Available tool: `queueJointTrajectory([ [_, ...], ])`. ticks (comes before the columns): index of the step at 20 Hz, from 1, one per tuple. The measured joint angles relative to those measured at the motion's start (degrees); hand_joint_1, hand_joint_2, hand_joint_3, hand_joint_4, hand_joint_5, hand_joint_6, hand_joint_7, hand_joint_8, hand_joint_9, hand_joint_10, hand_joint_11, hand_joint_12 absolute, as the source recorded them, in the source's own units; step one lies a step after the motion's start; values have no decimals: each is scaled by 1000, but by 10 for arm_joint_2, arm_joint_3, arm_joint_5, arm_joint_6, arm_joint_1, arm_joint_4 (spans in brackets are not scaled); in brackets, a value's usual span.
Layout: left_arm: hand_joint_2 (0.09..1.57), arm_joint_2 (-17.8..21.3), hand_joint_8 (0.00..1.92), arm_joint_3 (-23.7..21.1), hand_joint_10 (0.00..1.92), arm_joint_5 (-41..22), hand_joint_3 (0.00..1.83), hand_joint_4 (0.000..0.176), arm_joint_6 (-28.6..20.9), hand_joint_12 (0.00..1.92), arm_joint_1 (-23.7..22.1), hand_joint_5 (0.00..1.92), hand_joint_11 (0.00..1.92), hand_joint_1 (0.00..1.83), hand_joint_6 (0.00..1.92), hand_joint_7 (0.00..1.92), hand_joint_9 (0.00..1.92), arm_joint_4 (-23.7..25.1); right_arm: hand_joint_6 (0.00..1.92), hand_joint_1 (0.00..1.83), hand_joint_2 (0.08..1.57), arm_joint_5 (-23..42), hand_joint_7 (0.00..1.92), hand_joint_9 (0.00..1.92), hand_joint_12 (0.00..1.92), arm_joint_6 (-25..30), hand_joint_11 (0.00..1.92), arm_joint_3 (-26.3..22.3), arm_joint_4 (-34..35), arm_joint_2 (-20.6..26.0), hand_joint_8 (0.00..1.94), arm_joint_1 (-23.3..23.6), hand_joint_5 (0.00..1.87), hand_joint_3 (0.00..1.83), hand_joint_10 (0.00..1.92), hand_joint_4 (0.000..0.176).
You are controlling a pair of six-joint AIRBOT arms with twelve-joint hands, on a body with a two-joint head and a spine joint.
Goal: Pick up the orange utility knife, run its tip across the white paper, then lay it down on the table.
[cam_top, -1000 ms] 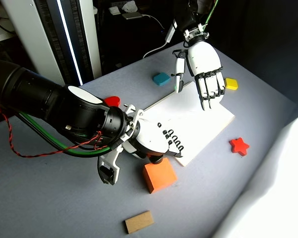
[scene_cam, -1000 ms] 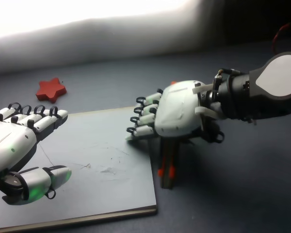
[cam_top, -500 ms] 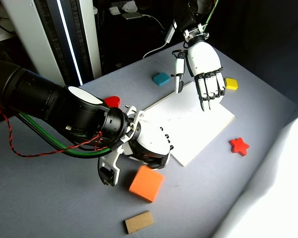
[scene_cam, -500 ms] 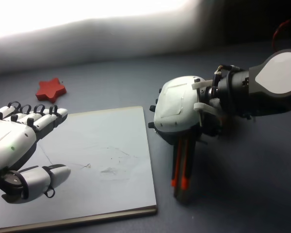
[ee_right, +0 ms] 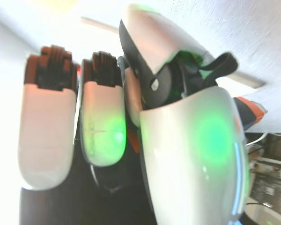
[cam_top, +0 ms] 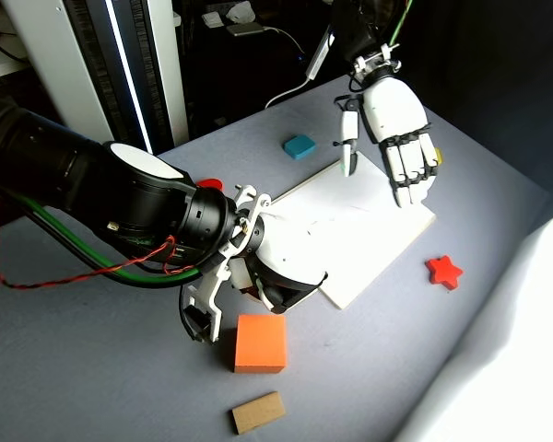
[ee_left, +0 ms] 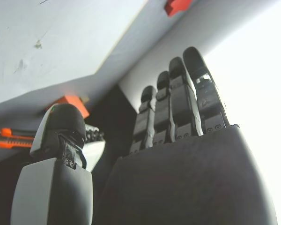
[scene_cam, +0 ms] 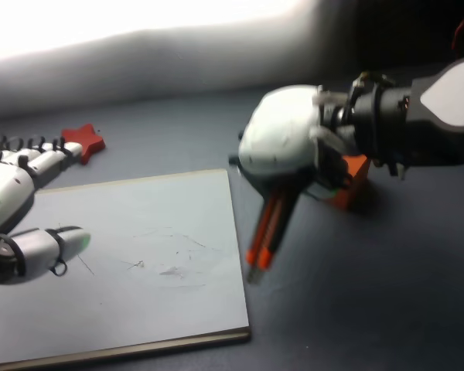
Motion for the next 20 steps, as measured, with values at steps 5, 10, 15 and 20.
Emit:
queueJointTrajectory([
  [5, 1306, 13, 0, 30, 0, 25, 2, 37, -4, 848, 2, 49, 0, 306, 0, 144, 204, -10, 1921, 1578, 1036, 12, 1723, 1805, 1921, 21, 1827, 2, 39, 13, 1941, 37, 1495, 556, 1921, 176],
  [10, 1311, 33, 0, 52, 0, 33, 2, 36, -4, 835, 13, 48, 0, 288, 2, 149, 192, -24, 1921, 1566, 1049, 104, 1698, 1783, 1921, -634, 1802, 64, 508, -3, 1941, 6, 1471, 559, 1921, 176],
  [15, 1296, 35, 3, 74, 6, 45, 0, 36, -17, 887, 31, 69, 0, 324, 6, 168, 215, -23, 1921, 1561, 1044, 206, 1697, 1779, 1921, -1038, 1798, 100, 814, -39, 1941, -25, 1469, 568, 1921, 176],
  [20, 1305, 37, 0, 87, 0, 52, 2, 37, -24, 873, 46, 56, 0, 300, 0, 148, 196, -26, 1921, 1556, 1051, 391, 1687, 1775, 1921, -1195, 1800, 141, 878, -98, 1941, -47, 1474, 564, 1921, 176],
])
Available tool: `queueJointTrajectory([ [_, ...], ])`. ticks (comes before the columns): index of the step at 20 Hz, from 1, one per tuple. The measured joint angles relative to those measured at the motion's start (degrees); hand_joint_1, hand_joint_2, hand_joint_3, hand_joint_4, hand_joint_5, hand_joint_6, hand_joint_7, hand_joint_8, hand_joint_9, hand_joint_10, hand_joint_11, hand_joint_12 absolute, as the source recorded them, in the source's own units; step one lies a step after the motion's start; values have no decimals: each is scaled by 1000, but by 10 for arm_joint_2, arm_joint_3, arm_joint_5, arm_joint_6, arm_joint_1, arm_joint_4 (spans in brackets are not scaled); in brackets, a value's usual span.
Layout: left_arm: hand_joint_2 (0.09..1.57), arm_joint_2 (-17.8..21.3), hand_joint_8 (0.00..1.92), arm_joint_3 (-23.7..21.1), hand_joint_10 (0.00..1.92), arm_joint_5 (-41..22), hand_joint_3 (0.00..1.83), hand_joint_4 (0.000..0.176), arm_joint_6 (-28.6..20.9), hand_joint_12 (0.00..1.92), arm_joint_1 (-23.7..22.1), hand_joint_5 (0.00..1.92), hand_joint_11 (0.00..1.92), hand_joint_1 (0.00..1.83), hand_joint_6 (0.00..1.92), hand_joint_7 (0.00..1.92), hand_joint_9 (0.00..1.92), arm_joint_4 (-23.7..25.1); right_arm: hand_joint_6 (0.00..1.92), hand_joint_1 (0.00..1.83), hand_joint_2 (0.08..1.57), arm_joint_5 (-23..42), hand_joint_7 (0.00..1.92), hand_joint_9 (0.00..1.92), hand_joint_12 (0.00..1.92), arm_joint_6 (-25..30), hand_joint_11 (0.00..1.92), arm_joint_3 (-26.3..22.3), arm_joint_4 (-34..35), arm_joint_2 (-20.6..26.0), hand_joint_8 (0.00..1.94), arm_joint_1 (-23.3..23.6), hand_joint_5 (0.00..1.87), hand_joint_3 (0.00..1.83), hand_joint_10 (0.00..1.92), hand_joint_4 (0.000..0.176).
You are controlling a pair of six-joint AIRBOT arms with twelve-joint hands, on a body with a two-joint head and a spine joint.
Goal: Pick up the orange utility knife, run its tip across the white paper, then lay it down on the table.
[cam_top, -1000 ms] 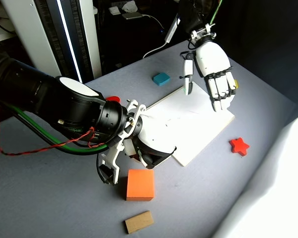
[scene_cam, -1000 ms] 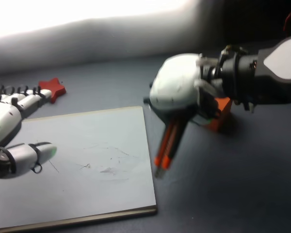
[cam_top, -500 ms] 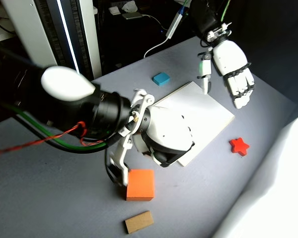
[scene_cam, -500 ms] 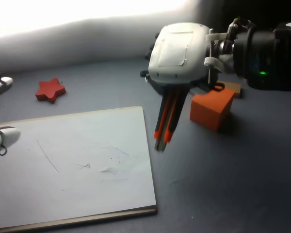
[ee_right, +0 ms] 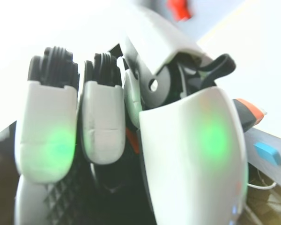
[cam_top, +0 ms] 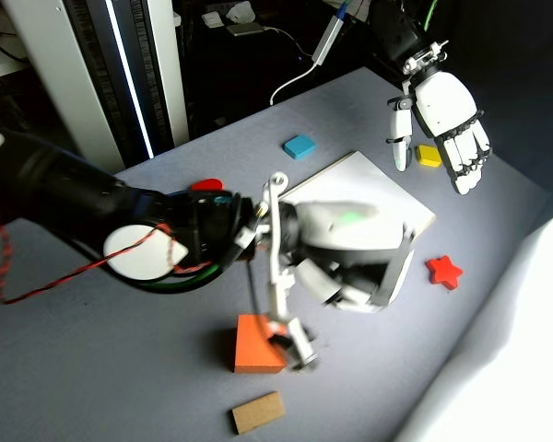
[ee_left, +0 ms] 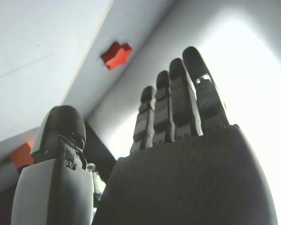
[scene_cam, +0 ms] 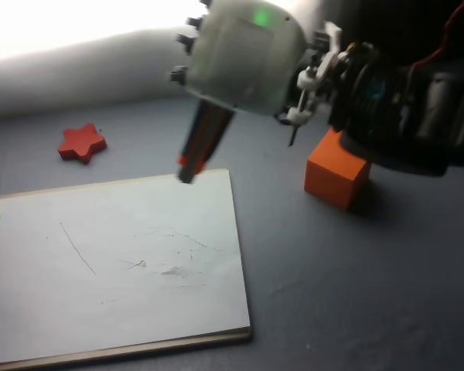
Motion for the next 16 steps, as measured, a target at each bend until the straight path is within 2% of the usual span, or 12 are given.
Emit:
queueJointTrajectory([
  [1, 1305, 0, 0, 2, 0, 0, 2, 37, -1, 873, 3, 56, 0, 300, 0, 148, 196, -3, 1921, 1556, 1051, 28, 1687, 1775, 1921, -7, 1800, 9, -13, -10, 1941, -5, 1474, 564, 1921, 176],
  [2, 1304, 0, 2, 6, 1, 4, 1, 36, -1, 852, 11, 65, 0, 301, 1, 158, 200, -2, 1921, 1551, 1050, 79, 1666, 1761, 1921, -13, 1784, 38, -68, -38, 1941, -19, 1443, 546, 1921, 176],
  [5, 1301, 0, 0, 14, 3, 7, 0, 36, -5, 867, 20, 55, 0, 298, 0, 159, 205, -4, 1921, 1567, 1051, 134, 1658, 1757, 1921, -26, 1780, 85, -136, -75, 1941, -27, 1454, 518, 1921, 176],
  [8, 1302, 0, 0, 26, 5, 6, 0, 35, -6, 861, 27, 68, 0, 317, 4, 155, 213, -5, 1921, 1556, 1056, 184, 1671, 1761, 1921, -62, 1784, 131, -153, -113, 1941, -29, 1475, 518, 1921, 176],
  [16, 1314, -7, 0, 50, 0, 7, 3, 34, -10, 850, 42, 38, 0, 270, 0, 132, 192, -3, 1921, 1551, 1056, 189, 1645, 1747, 1921, -81, 1777, 192, -159, -189, 1941, -44, 1477, 507, 1921, 176],
])
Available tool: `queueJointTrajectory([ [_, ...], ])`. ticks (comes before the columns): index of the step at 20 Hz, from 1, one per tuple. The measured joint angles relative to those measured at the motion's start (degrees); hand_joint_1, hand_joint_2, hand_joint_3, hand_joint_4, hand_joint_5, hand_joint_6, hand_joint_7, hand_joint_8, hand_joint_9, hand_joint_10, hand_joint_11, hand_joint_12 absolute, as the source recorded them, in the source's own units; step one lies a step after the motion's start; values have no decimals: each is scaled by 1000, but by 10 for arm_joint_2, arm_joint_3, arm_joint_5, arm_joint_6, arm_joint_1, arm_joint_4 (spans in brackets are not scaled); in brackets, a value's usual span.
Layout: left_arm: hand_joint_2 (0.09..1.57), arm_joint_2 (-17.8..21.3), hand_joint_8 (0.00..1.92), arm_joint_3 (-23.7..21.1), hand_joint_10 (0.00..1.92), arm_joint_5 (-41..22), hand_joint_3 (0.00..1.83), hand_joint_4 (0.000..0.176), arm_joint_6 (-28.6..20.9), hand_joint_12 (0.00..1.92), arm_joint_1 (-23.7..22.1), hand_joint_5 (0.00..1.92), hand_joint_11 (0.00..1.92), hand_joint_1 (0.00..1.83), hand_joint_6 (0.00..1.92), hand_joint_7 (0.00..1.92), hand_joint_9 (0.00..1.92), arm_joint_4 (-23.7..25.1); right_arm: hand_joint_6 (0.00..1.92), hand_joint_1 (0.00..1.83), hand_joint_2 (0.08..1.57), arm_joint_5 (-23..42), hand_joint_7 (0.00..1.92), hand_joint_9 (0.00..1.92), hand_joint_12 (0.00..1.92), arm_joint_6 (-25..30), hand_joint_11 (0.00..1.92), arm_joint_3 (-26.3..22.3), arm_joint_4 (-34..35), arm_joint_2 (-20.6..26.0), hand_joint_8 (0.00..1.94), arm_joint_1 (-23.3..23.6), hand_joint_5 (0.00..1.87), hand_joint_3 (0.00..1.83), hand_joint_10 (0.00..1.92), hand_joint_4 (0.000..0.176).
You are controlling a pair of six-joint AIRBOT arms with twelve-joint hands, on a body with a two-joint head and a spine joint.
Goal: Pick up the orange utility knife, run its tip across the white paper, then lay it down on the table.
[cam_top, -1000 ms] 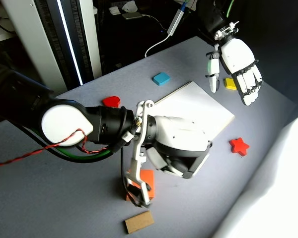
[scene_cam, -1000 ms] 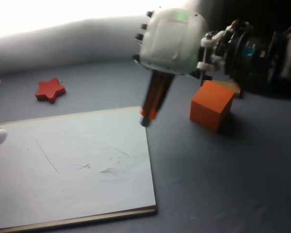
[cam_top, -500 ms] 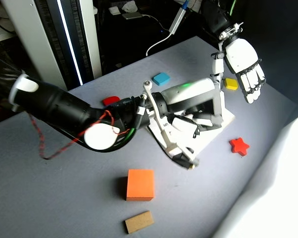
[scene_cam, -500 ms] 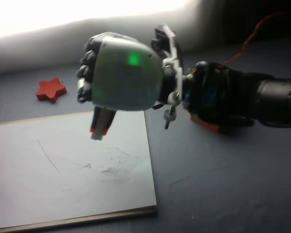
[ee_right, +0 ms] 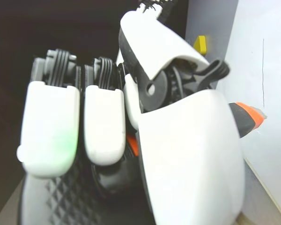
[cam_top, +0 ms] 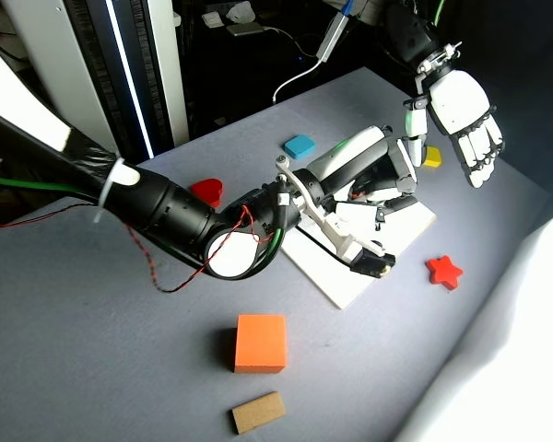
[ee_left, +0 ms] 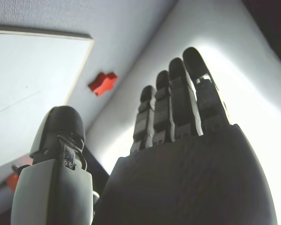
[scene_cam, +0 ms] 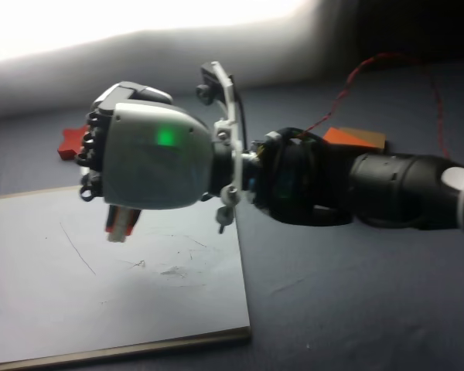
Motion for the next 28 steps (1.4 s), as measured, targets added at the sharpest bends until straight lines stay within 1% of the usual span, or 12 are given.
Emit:
queueJointTrajectory([
  [3, 1308, -2, 3, 1, 7, 2, 1, 34, 0, 923, 1, 58, 0, 278, 3, 158, 217, 0, 1921, 1538, 1074, -2, 1668, 1757, 1921, 1, 1787, 12, 4, -21, 1941, 0, 1492, 491, 1921, 176],
  [7, 1307, -2, 1, 1, 5, 1, 0, 36, -1, 893, 0, 70, 0, 290, 5, 160, 219, 2, 1921, 1560, 1072, 3, 1679, 1767, 1921, 0, 1798, 12, 6, -42, 1941, -4, 1497, 475, 1921, 176],
  [9, 1305, -2, 0, 1, 2, 2, 0, 37, 0, 889, -2, 71, 0, 296, 5, 156, 211, 0, 1921, 1556, 1072, 0, 1682, 1768, 1921, -1, 1799, 12, 7, -53, 1941, -15, 1505, 475, 1921, 176],
  [10, 1304, -2, 0, 1, 1, 2, 0, 36, 0, 866, -2, 64, 0, 303, 1, 149, 204, 0, 1921, 1550, 1070, -3, 1677, 1765, 1921, -2, 1796, 12, 8, -56, 1941, -18, 1506, 475, 1921, 176],
  [14, 1308, -4, 0, 1, 2, 2, 2, 37, 1, 873, -2, 49, 0, 289, 0, 151, 206, 0, 1921, 1543, 1075, -5, 1666, 1762, 1921, -9, 1793, 13, 18, -66, 1941, -20, 1490, 474, 1921, 176],
  [16, 1309, -5, 0, 1, 3, 2, 1, 32, 1, 868, -2, 53, 0, 288, 2, 152, 210, 0, 1921, 1538, 1076, -4, 1671, 1765, 1921, -10, 1799, 13, 11, -67, 1941, -23, 1492, 475, 1921, 176],
  [19, 1301, -4, 1, 2, 3, 2, 0, 33, 1, 893, -2, 67, 0, 317, 6, 161, 214, 0, 1921, 1534, 1069, 2, 1658, 1757, 1921, -9, 1788, 13, -10, -63, 1941, -31, 1466, 475, 1921, 176],
  [21, 1310, -5, 0, 3, 1, 2, 2, 34, 1, 848, -2, 57, 0, 293, 2, 142, 194, 1, 1921, 1533, 1069, 5, 1661, 1760, 1921, 0, 1794, 15, -21, -59, 1941, -32, 1485, 479, 1921, 176],
  [25, 1302, -5, 3, 3, 3, 2, 0, 38, 1, 878, -2, 65, 0, 305, 4, 153, 199, 0, 1921, 1539, 1063, 23, 1655, 1761, 1921, 9, 1799, 19, -44, -51, 1941, -35, 1506, 476, 1921, 176],
  [28, 1304, -5, 2, 3, 2, 2, 0, 35, 1, 863, -2, 62, 0, 305, 1, 138, 197, 0, 1921, 1531, 1061, 32, 1667, 1767, 1921, 10, 1804, 19, -49, -46, 1941, -39, 1501, 486, 1921, 176],
])
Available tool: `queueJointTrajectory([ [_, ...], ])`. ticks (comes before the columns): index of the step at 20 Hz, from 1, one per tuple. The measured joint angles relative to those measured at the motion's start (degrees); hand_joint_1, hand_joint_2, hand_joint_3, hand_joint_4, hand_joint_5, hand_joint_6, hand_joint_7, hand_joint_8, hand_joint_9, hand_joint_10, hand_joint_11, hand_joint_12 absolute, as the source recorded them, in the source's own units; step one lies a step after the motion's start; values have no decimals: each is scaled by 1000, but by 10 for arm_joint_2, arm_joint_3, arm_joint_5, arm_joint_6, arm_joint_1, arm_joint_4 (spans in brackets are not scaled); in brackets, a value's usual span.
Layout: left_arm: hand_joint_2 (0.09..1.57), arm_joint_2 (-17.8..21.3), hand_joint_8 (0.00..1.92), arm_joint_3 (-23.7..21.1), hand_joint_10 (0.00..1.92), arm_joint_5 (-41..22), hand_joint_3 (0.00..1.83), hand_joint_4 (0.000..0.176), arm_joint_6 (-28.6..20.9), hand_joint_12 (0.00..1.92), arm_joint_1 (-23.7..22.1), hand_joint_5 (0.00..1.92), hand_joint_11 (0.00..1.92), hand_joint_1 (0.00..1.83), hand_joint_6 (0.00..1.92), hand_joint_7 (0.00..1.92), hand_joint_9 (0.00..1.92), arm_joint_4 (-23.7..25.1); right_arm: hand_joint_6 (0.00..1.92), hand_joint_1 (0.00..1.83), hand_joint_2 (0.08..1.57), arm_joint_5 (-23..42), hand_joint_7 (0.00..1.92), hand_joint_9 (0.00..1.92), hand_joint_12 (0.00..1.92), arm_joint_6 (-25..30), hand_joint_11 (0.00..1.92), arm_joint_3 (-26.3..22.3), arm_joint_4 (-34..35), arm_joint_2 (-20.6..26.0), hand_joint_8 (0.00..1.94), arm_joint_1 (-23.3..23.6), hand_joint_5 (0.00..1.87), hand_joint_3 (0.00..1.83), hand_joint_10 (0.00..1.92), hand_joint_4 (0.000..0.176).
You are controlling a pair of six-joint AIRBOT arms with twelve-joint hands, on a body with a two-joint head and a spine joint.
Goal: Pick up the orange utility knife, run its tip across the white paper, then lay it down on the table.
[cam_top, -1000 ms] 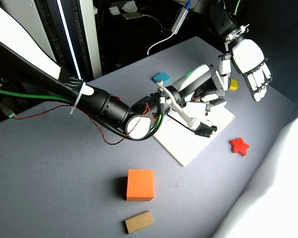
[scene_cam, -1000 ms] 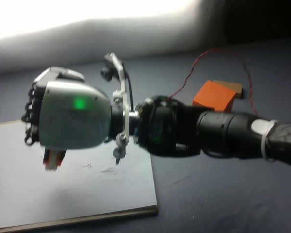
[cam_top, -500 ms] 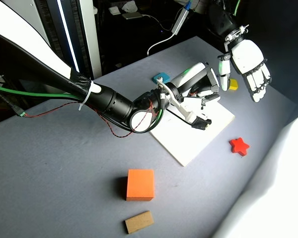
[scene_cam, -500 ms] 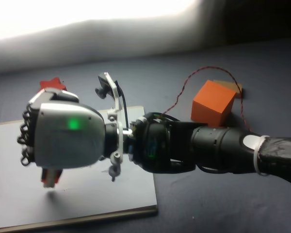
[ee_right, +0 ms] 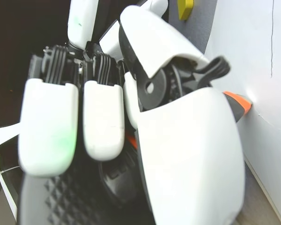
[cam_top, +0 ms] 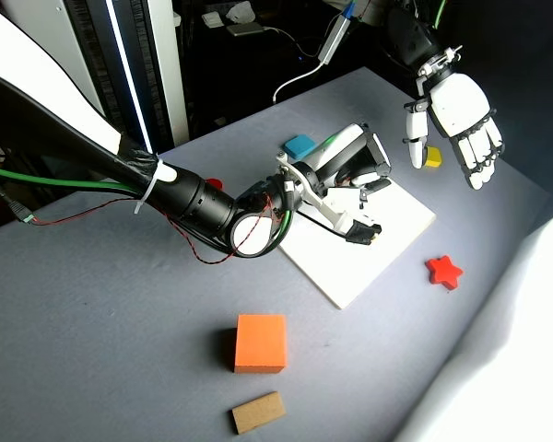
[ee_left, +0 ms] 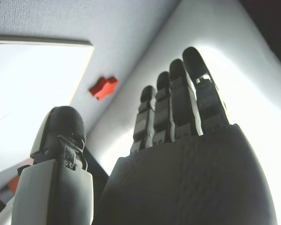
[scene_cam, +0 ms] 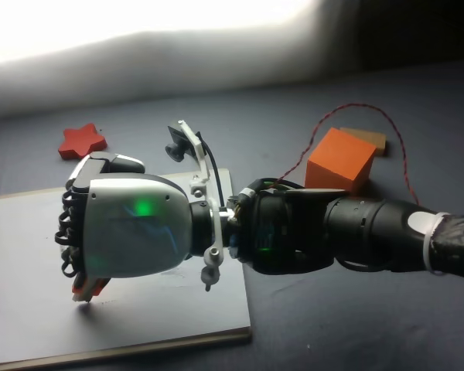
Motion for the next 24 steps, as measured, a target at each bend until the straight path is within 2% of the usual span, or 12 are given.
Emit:
queueJointTrajectory([
  [8, 1301, 0, 3, 0, 8, 0, 0, 35, 0, 923, 0, 66, 0, 305, 5, 151, 210, 0, 1921, 1527, 1063, 15, 1667, 1766, 1921, 14, 1800, 0, -18, 26, 1941, 0, 1494, 494, 1921, 176],
  [11, 1314, 0, 1, 0, 0, -2, 4, 34, 0, 867, -2, 47, 0, 279, 1, 131, 192, 0, 1921, 1516, 1067, 16, 1668, 1768, 1921, 20, 1798, 0, -27, 43, 1941, 4, 1498, 500, 1921, 176],
  [17, 1299, 0, 3, 0, 3, -2, 0, 35, 0, 911, -2, 64, 0, 328, 4, 152, 206, 0, 1921, 1512, 1064, 16, 1669, 1772, 1921, 29, 1804, -17, -10, 68, 1941, 16, 1496, 504, 1921, 176],
  [19, 1303, 0, 1, 0, 2, -2, 0, 35, 0, 874, -2, 55, 0, 317, 3, 143, 191, 0, 1921, 1511, 1062, 8, 1663, 1761, 1921, 31, 1793, -49, 18, 87, 1941, 22, 1475, 499, 1921, 176],
  [21, 1301, -1, 4, 0, 6, -2, 0, 34, 0, 881, -4, 64, 0, 316, 5, 152, 200, -2, 1921, 1506, 1065, -22, 1658, 1758, 1921, 31, 1793, -120, 88, 130, 1941, 24, 1472, 501, 1921, 176],
  [22, 1305, -1, 1, 0, 2, -1, 1, 35, 1, 868, -7, 57, 0, 301, 2, 145, 191, -3, 1921, 1502, 1065, -49, 1656, 1762, 1921, 31, 1800, -163, 137, 159, 1941, 24, 1475, 503, 1921, 176],
  [24, 1306, -7, 0, 0, 1, -5, 1, 34, 5, 866, -17, 53, 0, 310, 0, 139, 189, -3, 1921, 1517, 1058, -134, 1666, 1771, 1921, 26, 1808, -263, 292, 226, 1941, 24, 1492, 501, 1921, 176],
])
